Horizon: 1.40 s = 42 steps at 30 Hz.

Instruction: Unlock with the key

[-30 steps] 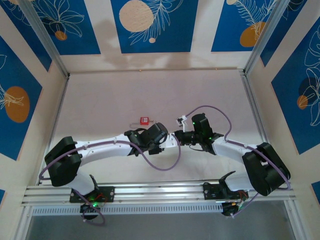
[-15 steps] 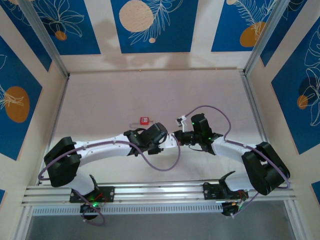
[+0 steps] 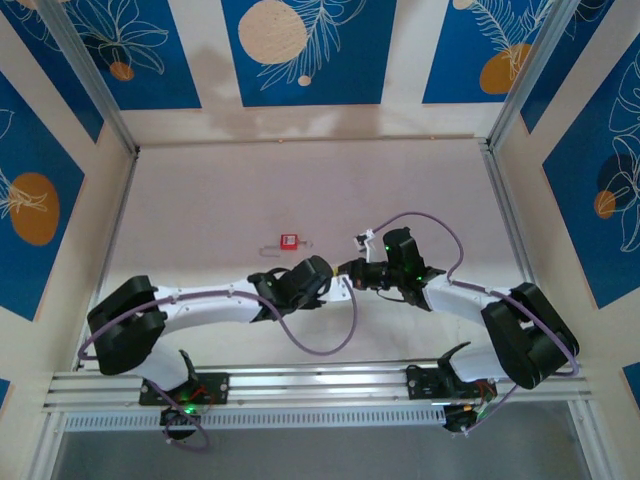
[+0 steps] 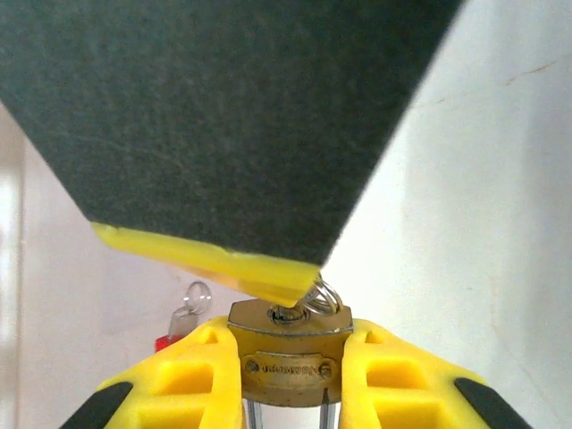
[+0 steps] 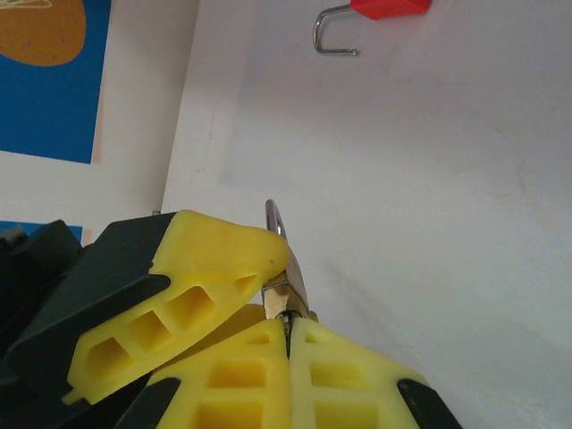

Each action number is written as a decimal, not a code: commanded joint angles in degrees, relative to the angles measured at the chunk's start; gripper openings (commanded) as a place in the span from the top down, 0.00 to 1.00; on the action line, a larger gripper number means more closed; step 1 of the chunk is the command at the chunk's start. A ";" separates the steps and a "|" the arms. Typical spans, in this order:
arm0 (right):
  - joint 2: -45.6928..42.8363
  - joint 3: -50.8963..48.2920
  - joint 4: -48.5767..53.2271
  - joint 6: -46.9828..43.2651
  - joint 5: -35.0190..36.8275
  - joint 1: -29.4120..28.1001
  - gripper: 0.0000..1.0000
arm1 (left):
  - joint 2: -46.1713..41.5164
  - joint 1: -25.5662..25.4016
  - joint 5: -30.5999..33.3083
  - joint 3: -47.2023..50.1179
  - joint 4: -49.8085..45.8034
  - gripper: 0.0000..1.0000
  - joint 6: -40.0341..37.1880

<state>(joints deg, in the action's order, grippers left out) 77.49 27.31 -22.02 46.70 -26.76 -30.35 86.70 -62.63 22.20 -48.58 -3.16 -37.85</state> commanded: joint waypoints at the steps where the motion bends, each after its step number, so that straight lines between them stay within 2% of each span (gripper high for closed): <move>1: 1.10 0.86 -8.13 6.37 -5.38 -2.69 1.00 | 0.30 -3.00 2.52 1.59 16.95 0.85 -5.57; 10: 4.90 0.29 -13.78 10.33 -6.36 -2.65 1.00 | -2.79 -4.70 5.15 7.36 31.31 0.85 -10.01; 15: 5.79 0.10 -15.09 11.53 -6.35 -2.44 1.00 | -3.80 -5.65 6.36 9.14 35.69 0.85 -12.35; 29: 8.49 -0.95 -20.56 15.40 -7.23 -1.89 1.00 | -2.41 -10.11 11.53 14.39 54.02 0.88 -22.60; 42: 8.24 -0.78 -18.81 14.37 -7.06 -1.87 1.00 | -2.08 -10.49 12.72 14.79 53.75 0.88 -23.07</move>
<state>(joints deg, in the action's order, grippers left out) 84.66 26.57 -42.04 61.65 -31.97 -30.35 85.23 -69.14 45.19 -30.79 36.42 -61.47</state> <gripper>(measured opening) 0.062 0.213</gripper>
